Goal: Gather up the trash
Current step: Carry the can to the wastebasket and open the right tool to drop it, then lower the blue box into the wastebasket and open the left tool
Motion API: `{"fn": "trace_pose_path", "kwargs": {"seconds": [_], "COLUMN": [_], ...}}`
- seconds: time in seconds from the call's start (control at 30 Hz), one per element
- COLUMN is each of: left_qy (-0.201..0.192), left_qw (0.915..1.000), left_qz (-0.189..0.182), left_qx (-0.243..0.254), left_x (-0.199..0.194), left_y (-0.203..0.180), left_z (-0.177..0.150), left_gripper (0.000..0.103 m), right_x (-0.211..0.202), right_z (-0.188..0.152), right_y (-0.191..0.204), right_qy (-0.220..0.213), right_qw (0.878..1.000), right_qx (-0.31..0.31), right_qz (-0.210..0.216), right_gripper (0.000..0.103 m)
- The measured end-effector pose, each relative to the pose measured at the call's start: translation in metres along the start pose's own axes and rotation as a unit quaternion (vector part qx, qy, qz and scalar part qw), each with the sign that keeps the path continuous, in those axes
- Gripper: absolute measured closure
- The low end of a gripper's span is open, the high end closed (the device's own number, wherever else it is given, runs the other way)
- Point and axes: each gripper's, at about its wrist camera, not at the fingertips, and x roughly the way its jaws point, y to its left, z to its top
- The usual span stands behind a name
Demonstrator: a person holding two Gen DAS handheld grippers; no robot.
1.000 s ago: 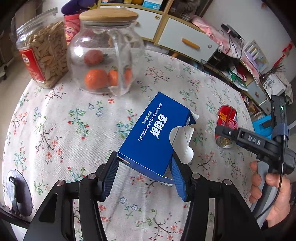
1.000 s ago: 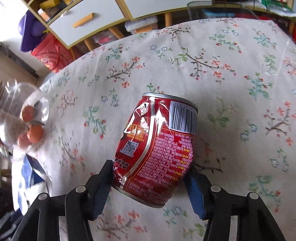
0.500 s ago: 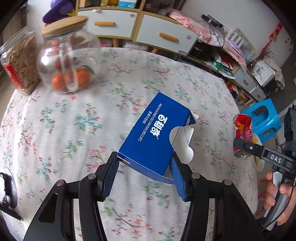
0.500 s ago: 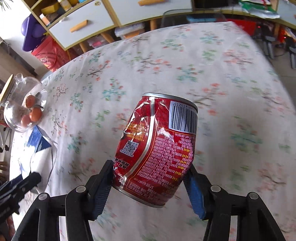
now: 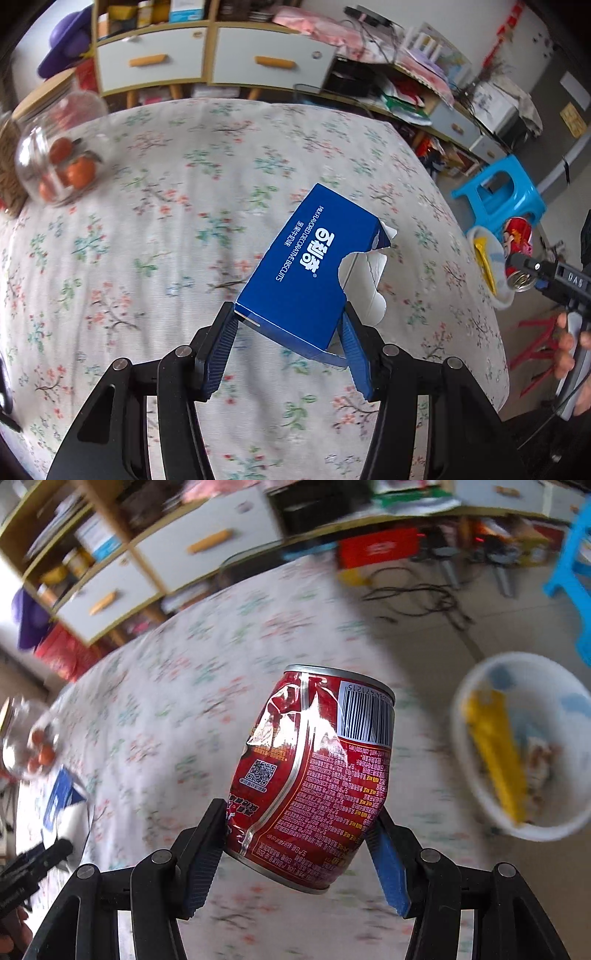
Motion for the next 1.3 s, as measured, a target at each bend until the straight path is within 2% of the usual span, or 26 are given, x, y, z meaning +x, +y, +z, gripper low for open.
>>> {"fn": "trace_pose_path", "kwargs": {"seconds": [0.23, 0.4, 0.6, 0.7, 0.8, 0.97, 1.13, 1.3], "left_qy": [0.004, 0.004, 0.007, 0.007, 0.008, 0.022, 0.033, 0.040], "left_qw": [0.9997, 0.9989, 0.9978, 0.9970, 0.9954, 0.9906, 0.9833, 0.9776], "left_qz": [-0.014, -0.021, -0.028, -0.038, -0.051, -0.068, -0.083, -0.089], "left_qx": [0.021, 0.043, 0.060, 0.067, 0.081, 0.117, 0.159, 0.186], "left_x": [0.012, 0.020, 0.031, 0.034, 0.040, 0.062, 0.084, 0.102], "left_y": [-0.035, -0.062, -0.091, -0.111, -0.139, -0.200, -0.261, -0.301], "left_z": [0.004, 0.005, 0.009, 0.013, 0.016, 0.020, 0.022, 0.024], "left_gripper": [0.045, 0.045, 0.045, 0.045, 0.045, 0.045, 0.045, 0.045], "right_x": [-0.029, -0.025, -0.019, -0.013, -0.012, -0.032, -0.058, -0.076], "right_z": [0.000, -0.005, 0.004, 0.005, 0.002, -0.004, -0.018, -0.026], "right_y": [-0.097, -0.153, -0.178, -0.192, -0.206, -0.217, -0.226, -0.241], "right_qy": [-0.033, -0.029, -0.036, -0.035, -0.026, -0.041, -0.054, -0.068], "right_qw": [0.996, 0.989, 0.987, 0.985, 0.983, 0.983, 0.984, 0.982], "right_qx": [0.086, 0.139, 0.147, 0.166, 0.183, 0.174, 0.157, 0.159], "right_qz": [-0.021, -0.030, -0.043, -0.031, -0.023, -0.030, -0.064, -0.081], "right_gripper": [0.040, 0.040, 0.039, 0.038, 0.028, 0.027, 0.027, 0.027]}}
